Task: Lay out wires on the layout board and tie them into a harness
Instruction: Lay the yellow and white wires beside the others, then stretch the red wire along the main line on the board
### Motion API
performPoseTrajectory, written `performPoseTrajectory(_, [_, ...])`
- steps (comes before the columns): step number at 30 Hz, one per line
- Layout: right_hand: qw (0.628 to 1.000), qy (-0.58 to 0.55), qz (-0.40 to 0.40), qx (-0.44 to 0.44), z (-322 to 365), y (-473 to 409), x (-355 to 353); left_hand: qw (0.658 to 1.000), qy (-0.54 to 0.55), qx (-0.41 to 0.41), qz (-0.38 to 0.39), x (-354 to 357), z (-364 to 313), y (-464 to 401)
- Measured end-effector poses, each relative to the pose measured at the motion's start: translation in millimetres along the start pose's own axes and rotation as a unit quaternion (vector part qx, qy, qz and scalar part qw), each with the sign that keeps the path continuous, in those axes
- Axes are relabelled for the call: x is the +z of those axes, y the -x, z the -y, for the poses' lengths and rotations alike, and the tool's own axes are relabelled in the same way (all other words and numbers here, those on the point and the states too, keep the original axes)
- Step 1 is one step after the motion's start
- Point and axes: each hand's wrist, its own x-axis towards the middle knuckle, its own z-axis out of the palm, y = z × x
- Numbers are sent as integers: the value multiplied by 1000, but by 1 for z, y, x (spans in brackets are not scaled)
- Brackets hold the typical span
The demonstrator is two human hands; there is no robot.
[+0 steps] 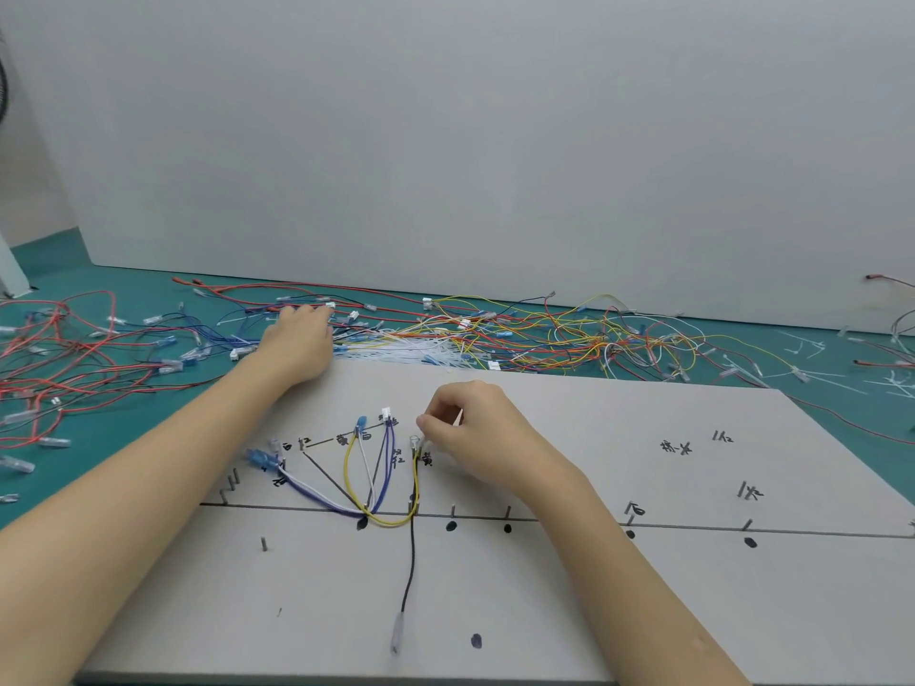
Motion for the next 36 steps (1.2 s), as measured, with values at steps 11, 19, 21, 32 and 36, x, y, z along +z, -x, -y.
performPoseTrajectory(11, [1000, -2, 3, -1, -3, -1, 1, 992, -26, -70, 100, 13, 2, -20])
performPoseTrajectory(19, [1000, 1, 10, 4, 0, 0, 0, 991, -17, -81, 109, 13, 4, -28])
performPoseTrajectory(21, [1000, 2, 12, 4, 0, 1, 0, 991, -15, -84, 99, 14, 5, -29])
performPoseTrajectory(32, [1000, 2, 12, 2, -1, 0, 1, 998, -22, -62, 0, 14, 3, -29])
performPoseTrajectory(36, [1000, 2, 12, 2, -1, 0, 1, 997, -29, -60, -24, 14, 4, -31])
